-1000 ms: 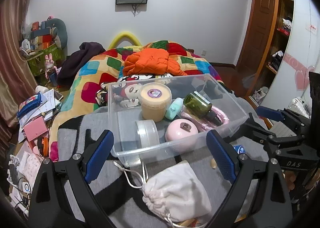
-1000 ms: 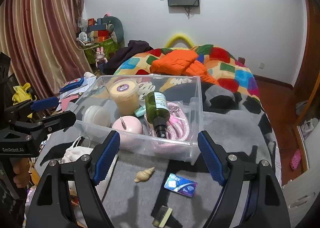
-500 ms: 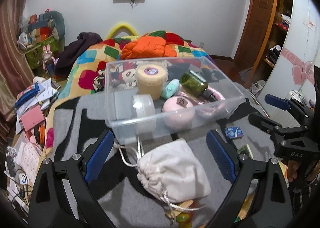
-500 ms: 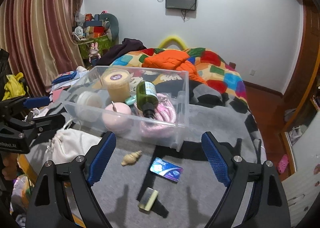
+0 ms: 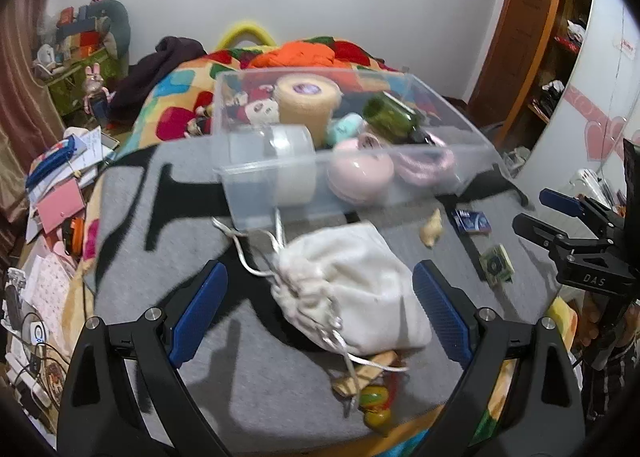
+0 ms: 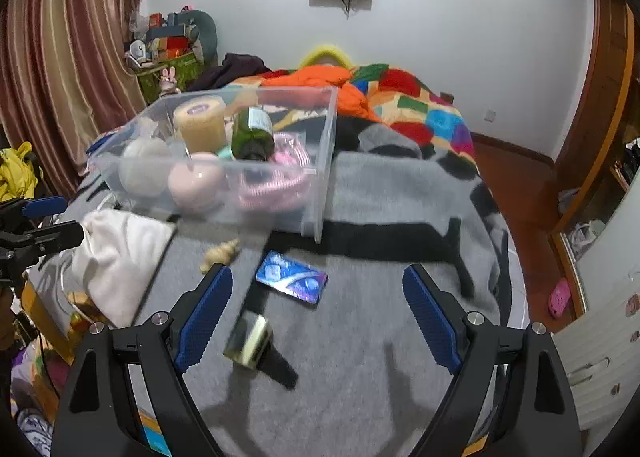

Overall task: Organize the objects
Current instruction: 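Grasp the white drawstring bag with left tool while right grasps small green-white block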

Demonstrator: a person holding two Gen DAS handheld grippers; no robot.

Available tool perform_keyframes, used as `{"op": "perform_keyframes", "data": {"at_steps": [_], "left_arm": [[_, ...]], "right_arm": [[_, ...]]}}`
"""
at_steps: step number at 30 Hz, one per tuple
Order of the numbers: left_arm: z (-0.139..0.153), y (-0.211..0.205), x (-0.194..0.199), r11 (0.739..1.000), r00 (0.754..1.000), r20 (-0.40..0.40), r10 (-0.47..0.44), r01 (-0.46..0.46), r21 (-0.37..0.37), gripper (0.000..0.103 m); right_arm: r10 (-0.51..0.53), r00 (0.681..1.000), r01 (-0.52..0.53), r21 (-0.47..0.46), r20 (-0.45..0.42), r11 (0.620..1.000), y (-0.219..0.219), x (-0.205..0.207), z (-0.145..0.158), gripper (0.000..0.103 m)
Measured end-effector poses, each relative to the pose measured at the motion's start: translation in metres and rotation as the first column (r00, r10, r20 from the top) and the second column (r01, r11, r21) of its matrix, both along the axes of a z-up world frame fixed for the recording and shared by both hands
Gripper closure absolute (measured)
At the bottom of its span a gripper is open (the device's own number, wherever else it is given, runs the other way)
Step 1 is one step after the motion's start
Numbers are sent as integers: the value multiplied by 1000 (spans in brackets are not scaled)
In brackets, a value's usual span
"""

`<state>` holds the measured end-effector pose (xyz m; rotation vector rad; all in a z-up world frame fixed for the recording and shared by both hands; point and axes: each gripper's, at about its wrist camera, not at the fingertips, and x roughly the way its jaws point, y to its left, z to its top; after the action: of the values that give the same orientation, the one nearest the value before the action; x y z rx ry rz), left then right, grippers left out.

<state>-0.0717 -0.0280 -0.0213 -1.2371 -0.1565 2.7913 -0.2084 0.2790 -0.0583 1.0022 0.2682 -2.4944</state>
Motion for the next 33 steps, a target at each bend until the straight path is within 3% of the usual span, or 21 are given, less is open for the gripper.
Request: {"op": "perform_keyframes", "data": {"at_steps": [4, 10, 17, 24, 28, 33], "left_arm": [[-10, 10, 0, 999, 1000, 7, 3, -3, -41, 8], [-24, 19, -3, 999, 999, 46, -16, 18, -41, 8], [-41, 24, -13, 999, 995, 93, -25, 27, -17, 8], [-43, 28, -16, 1000, 997, 78, -19, 20, -22, 6], [-43, 29, -16, 1000, 998, 55, -13, 14, -21, 9], [-42, 33, -15, 999, 999, 38, -29, 30, -21, 24]], "right_arm": [[11, 999, -11, 1, 44, 1000, 1, 1, -12, 18], [28, 994, -26, -22, 107, 999, -2, 3, -32, 18], [55, 994, -52, -34, 90, 998, -5, 14, -37, 20], [92, 988, -88, -37, 126, 995, -13, 16, -47, 57], [105, 988, -100, -48, 116, 994, -15, 19, -48, 67], [102, 991, -99, -33, 91, 995, -15, 23, -47, 76]]}}
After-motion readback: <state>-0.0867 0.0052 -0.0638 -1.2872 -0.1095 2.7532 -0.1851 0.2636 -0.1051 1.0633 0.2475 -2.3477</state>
